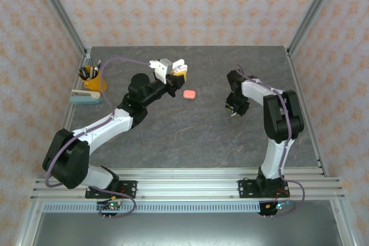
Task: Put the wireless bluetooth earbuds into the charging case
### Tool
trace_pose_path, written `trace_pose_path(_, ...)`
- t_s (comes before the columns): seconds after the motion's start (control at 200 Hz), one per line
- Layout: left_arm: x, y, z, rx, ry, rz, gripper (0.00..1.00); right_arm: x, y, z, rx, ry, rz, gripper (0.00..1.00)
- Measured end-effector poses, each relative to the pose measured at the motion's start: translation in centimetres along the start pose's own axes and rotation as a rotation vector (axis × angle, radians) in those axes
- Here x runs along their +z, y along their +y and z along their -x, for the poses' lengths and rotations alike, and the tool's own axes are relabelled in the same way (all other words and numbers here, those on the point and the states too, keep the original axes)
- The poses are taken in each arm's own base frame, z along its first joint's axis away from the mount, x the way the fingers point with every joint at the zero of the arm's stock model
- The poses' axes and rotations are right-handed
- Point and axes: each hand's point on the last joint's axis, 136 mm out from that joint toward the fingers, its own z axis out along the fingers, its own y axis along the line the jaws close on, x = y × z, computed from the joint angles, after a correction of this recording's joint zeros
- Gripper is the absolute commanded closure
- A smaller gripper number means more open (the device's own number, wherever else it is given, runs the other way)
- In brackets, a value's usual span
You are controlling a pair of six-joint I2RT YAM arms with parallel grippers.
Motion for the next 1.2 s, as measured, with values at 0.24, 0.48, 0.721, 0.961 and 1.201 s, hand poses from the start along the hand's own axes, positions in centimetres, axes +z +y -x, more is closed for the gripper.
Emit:
trace_pose_path(0.24, 0.0, 0.0, 0.0, 0.0, 0.0, 0.0, 1.0, 0.0, 0.0, -0.1, -0.01, 0.005, 0.003, 0.72)
trace_pose_path(0.48, 0.0, 0.0, 0.0, 0.0, 0.0, 0.0, 1.0, -0.1, 0.1, -0.2, -0.009, 0.007, 0.011, 0.75)
trace_pose_path(0.721, 0.0, 0.0, -0.2, -0.002, 0.009, 0.002, 1.0, -0.5, -0.7, -1.2, -0.044, 0.009, 0.027, 0.78)
trace_pose_path(0.961, 0.0, 0.2, -1.0, 0.024, 0.042, 0.006, 1.0, -2.9, -0.8, -1.2, -0.139, -0.055, 0.094, 0.78)
trace_pose_path(1.201, -0.1, -0.9, -1.7, 0.062, 0.068, -0.062, 1.0, -10.1, 2.1, 0.3, -0.266, -0.29, 0.294, 0.77)
